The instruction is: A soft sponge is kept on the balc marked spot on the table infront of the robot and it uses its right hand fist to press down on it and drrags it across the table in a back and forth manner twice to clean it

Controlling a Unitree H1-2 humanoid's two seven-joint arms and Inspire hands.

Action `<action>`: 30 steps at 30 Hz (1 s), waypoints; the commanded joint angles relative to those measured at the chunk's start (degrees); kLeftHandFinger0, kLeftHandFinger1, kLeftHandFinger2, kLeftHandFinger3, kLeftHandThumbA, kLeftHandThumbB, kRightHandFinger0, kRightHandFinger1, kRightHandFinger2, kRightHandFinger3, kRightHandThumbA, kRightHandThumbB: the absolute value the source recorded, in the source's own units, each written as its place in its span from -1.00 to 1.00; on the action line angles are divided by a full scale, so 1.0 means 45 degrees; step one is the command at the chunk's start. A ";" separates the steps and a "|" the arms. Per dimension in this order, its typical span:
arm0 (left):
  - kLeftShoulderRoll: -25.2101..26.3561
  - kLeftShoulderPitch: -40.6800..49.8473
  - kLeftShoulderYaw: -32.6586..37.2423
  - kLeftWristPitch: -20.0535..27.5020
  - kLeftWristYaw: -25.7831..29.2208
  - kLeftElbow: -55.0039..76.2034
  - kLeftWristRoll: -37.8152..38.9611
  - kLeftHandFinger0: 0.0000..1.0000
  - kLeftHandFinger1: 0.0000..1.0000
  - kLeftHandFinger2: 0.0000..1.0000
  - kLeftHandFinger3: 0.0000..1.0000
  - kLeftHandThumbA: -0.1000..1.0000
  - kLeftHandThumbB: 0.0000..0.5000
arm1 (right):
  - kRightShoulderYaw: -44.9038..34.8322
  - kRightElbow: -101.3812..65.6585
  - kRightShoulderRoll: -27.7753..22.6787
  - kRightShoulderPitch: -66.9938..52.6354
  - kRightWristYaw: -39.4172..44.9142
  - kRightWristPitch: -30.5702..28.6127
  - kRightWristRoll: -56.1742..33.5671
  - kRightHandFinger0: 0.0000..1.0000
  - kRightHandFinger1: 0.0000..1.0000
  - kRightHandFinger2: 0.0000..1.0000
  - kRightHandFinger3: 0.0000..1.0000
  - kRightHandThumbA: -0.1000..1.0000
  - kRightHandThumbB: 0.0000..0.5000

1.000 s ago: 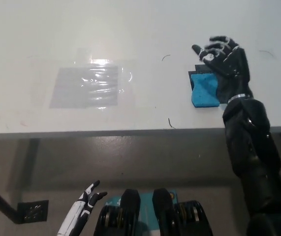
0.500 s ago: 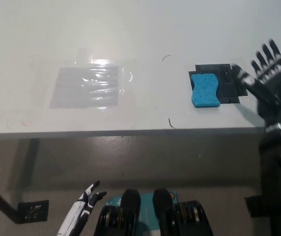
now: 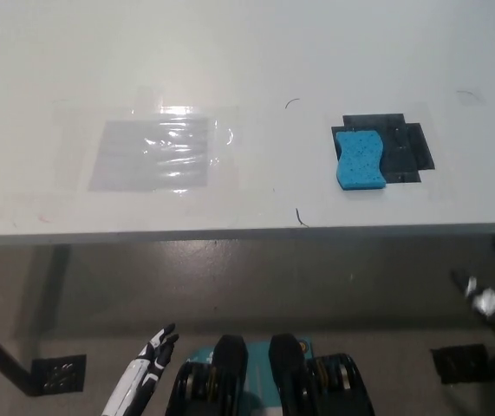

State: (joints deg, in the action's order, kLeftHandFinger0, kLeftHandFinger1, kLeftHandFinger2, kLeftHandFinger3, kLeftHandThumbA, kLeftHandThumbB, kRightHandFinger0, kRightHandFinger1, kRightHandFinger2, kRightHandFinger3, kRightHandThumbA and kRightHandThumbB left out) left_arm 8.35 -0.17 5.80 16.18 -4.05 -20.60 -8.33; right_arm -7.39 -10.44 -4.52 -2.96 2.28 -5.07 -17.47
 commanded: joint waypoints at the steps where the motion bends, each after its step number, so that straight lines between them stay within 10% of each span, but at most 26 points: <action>1: 0.0368 -0.0457 -0.0090 0.0611 -0.0328 0.0065 0.0333 1.00 1.00 1.00 1.00 1.00 -0.83 | 0.1706 -0.2429 -0.0699 -0.1734 0.1924 -0.3207 0.2500 1.00 1.00 1.00 1.00 1.00 0.26; 11: 0.0126 -0.0538 -0.0310 0.0611 -0.0128 0.0100 0.0525 1.00 1.00 1.00 1.00 1.00 -0.31 | 0.2006 0.4262 -0.0770 -0.0222 0.1980 -0.3113 0.1261 1.00 1.00 1.00 1.00 1.00 -0.26; 14: 0.0024 -0.0383 -0.0364 0.0101 -0.0132 0.0557 0.0626 1.00 1.00 1.00 1.00 1.00 -0.19 | 0.1957 0.5396 -0.0905 0.0068 0.2353 -0.3404 0.1026 1.00 1.00 1.00 1.00 1.00 -0.06; 30: -0.0066 -0.0531 -0.0579 0.0334 -0.0414 0.0780 0.1258 1.00 1.00 1.00 1.00 1.00 -0.31 | 0.1855 0.5439 -0.1059 0.0339 0.2890 -0.2692 0.0692 1.00 1.00 1.00 1.00 1.00 -0.14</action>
State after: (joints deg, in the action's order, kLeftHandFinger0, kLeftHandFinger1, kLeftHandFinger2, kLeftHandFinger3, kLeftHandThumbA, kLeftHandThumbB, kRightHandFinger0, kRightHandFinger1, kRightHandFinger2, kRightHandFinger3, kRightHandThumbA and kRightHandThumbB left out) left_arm 8.03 -1.59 3.66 16.57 -5.14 -19.14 -4.47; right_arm 1.45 14.56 -8.67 -2.15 13.02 -15.40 -12.95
